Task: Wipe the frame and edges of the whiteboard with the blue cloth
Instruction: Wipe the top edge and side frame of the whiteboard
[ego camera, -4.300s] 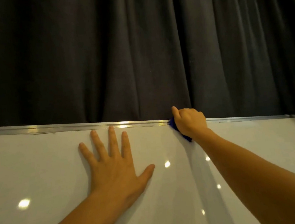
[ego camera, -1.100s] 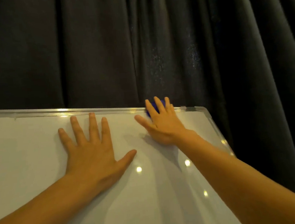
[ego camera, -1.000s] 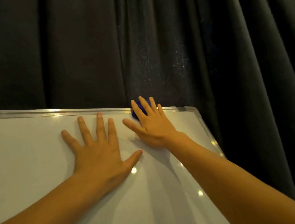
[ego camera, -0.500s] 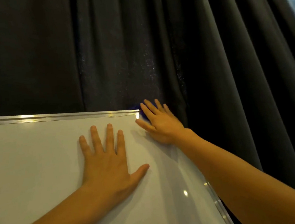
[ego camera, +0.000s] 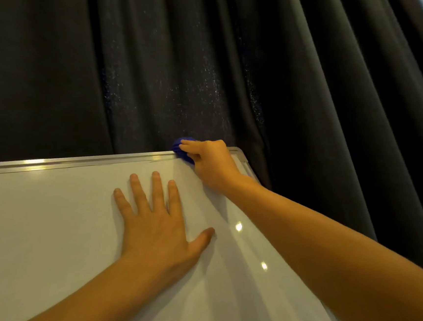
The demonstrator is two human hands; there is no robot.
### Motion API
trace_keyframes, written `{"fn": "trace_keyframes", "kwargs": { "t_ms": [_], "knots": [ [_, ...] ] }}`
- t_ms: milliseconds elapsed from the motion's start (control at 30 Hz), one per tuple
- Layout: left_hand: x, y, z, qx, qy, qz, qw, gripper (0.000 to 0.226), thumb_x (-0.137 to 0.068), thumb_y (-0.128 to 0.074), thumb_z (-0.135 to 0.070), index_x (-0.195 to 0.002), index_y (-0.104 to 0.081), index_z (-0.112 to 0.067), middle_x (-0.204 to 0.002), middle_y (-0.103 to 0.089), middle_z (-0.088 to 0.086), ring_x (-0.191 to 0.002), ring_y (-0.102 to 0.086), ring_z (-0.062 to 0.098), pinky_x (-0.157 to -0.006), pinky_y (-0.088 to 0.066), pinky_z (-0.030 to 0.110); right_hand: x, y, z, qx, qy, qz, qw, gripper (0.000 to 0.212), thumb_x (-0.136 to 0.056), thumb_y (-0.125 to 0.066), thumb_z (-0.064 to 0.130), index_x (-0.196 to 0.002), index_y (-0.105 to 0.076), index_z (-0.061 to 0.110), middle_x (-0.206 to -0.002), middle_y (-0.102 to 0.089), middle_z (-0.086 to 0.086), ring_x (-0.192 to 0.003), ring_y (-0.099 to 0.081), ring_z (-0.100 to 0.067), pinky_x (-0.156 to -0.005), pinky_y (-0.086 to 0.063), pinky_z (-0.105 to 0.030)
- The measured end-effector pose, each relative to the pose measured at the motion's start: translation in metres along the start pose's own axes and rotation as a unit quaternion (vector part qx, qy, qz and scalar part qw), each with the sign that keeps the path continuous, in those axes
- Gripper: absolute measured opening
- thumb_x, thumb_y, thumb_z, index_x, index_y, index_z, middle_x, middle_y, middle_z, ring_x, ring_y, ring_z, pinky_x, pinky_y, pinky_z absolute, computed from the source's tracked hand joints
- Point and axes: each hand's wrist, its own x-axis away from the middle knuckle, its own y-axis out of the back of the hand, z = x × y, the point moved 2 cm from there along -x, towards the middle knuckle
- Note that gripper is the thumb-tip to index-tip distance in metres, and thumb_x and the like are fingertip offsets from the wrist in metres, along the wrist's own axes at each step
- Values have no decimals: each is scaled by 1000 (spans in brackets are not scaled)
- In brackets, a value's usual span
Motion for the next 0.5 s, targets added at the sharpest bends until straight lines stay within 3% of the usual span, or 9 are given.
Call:
{"fn": "trace_keyframes", "kwargs": {
  "t_ms": [100, 200, 333, 500],
  "knots": [
    [-2, -4, 2, 2, 4, 7, 1000, 115, -58, 9, -93, -141, 33, -16, -155, 33, 17, -136, 35, 50, -107, 14, 70, -17, -14, 18, -46, -14, 1, 999, 31, -89, -61, 3, -117, -70, 13, -115, -70, -15, -108, -63, -36, -101, -46, -46],
    [-2, -9, 9, 10, 4, 11, 1000, 115, -61, 4, -93, -146, 29, -19, -156, 32, 14, -136, 36, 47, -108, 16, 67, -26, -12, -4, -22, -69, 33, 997, 33, -90, -58, -2, -115, -72, 16, -118, -69, -10, -108, -63, -29, -103, -46, -42],
    [-1, -7, 11, 2, 9, 17, 1000, 112, -64, 1, -91, -148, 25, -20, -156, 32, 14, -136, 37, 47, -107, 19, 67, -25, 0, -27, -7, -124, 18, 992, 31, -89, -60, -6, -109, -74, 13, -116, -71, -7, -106, -65, -24, -101, -48, -39],
    [0, 0, -2, 1, 19, 21, 1000, 112, -63, 1, -92, -137, 35, -15, -154, 34, 19, -133, 38, 51, -108, 19, 67, -28, 5, -9, 34, -1, 37, 999, 28, -89, -61, -1, -112, -73, 11, -116, -71, -9, -108, -64, -26, -103, -46, -38]
  ]
}}
